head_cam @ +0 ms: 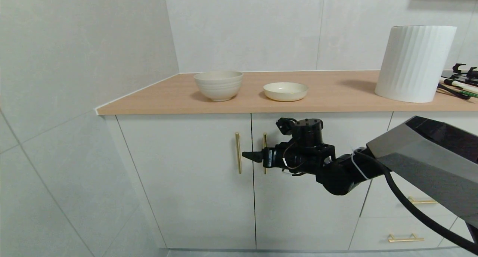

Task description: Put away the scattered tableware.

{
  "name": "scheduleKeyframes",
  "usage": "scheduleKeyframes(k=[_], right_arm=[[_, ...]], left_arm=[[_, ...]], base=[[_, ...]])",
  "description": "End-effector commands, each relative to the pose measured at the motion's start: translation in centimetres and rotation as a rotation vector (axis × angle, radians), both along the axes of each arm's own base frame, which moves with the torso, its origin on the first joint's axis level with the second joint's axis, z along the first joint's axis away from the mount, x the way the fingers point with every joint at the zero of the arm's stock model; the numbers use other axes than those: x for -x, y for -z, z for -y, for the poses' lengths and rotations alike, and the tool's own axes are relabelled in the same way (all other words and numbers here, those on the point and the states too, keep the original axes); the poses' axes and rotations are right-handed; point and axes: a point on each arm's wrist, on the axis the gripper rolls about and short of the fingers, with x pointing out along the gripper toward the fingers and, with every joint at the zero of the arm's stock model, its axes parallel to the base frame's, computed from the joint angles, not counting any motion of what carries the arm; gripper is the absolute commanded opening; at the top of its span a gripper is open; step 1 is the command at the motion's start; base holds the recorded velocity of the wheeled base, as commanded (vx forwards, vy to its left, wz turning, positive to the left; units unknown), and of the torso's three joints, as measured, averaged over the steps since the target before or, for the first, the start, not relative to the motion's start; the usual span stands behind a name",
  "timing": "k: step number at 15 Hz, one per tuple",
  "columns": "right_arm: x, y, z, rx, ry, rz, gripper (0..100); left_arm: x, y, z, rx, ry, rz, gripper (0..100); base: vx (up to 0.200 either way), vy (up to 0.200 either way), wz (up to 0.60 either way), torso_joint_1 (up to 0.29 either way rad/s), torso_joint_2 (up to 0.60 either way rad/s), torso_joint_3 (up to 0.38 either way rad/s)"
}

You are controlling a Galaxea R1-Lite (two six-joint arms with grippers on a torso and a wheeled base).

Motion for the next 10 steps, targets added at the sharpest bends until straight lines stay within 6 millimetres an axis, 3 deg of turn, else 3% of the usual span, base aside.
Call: scheduleKeyframes(k=[1, 7, 10], right_arm=[[0.6, 0.0, -0.6, 0.000, -0.021, -0.004, 100], [2.9, -0.5, -1.1, -0.008, -0.069, 0.001, 100], [4.3, -1.1, -0.4, -0.003, -0.090, -0.016, 100]], left_arm=[[0.0, 0.0, 0.0, 0.000, 0.000, 0.000, 100], [0.0, 0.0, 0.0, 0.000, 0.001, 0.000, 100], [0.0, 0.0, 0.0, 0.000, 0.000, 0.000, 100]], base=[[0.000, 0.000, 0.00, 0.000, 0.00, 0.000], [0.000, 0.000, 0.00, 0.000, 0.00, 0.000], [0.000, 0.000, 0.00, 0.000, 0.00, 0.000]])
